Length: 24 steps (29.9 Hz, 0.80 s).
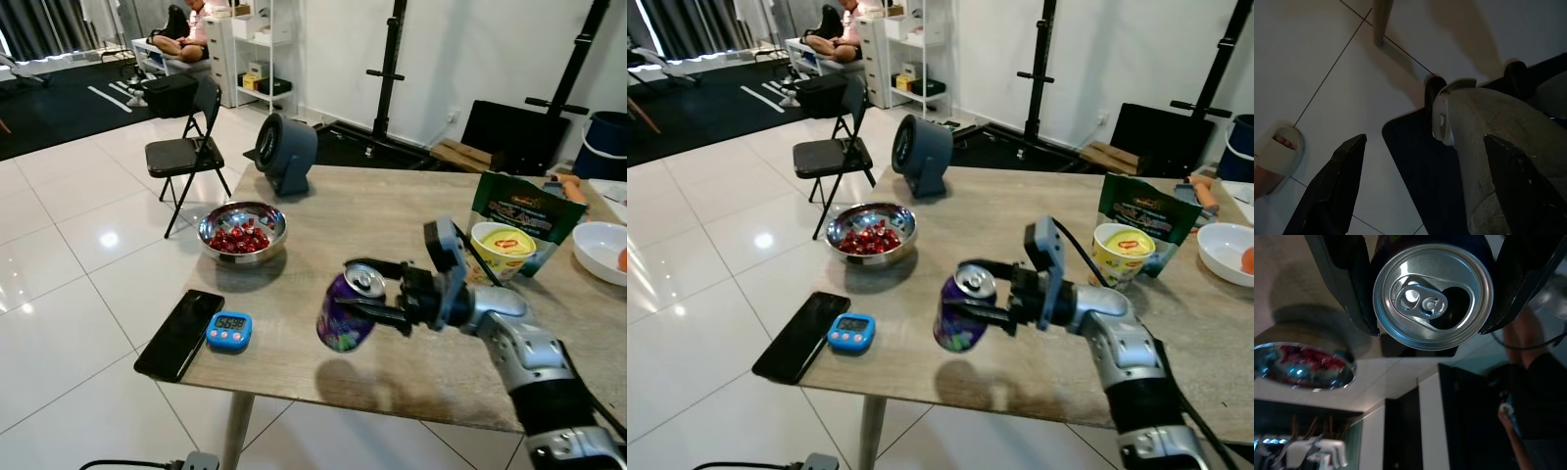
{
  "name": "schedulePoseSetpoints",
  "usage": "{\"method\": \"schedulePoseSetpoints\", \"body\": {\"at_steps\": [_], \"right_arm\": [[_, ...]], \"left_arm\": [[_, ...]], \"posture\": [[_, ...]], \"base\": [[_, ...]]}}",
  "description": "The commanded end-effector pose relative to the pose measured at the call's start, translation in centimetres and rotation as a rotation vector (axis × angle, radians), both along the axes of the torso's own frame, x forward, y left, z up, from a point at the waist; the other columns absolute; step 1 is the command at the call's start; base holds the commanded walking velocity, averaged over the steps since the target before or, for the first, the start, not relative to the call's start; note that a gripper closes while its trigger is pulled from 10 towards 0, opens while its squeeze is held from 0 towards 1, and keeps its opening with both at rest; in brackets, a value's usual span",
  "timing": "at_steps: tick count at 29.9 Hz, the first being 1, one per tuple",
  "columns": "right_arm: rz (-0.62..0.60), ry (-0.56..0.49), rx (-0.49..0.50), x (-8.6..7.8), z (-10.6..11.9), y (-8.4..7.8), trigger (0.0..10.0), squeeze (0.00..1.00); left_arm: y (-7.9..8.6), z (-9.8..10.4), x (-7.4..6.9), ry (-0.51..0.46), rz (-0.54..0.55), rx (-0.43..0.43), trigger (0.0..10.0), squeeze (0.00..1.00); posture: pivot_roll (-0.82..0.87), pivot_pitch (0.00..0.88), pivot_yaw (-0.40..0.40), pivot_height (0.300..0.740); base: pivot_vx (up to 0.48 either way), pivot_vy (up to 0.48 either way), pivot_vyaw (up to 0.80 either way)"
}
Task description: Restocking fridge
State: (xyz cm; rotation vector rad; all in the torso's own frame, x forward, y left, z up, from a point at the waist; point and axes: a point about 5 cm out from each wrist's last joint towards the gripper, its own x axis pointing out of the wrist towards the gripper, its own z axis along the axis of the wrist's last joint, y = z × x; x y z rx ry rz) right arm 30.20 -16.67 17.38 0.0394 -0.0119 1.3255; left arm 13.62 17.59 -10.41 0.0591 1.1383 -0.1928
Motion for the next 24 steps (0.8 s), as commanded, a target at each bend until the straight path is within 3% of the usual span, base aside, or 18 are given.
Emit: {"method": "schedulePoseSetpoints", "body": {"at_steps": [1,7,15,24], "right_arm": [[0.001,0.002,0.008,-0.2,0.2,-0.3,10.0,0.00],[0.002,0.009,0.008,-0.3,0.2,-0.1,10.0,0.00],[0.005,0.013,0.007,-0.5,0.2,0.2,10.0,0.00],[-0.001,0.021,-0.007,-0.6,0.0,0.4,10.0,0.00]], "left_arm": [[-0.5,-0.2,-0.5,0.025,-0.007,-0.003,10.0,0.00],[-0.9,-0.2,-0.2,0.028,-0.024,0.009,10.0,0.00],[-1.8,0.0,0.5,0.018,-0.037,0.004,10.0,0.00],[-1.4,0.0,0.6,0.017,-0.039,0.012,10.0,0.00]], "posture": [[-0.03,0.000,-0.001,0.740],[-0.03,0.000,0.003,0.740],[-0.03,0.000,0.003,0.740],[-0.03,0.000,0.005,0.740]], "base": [[0.000,0.000,0.00],[0.000,0.000,0.00],[-0.328,0.000,0.00],[-0.370,0.000,0.00]]}}
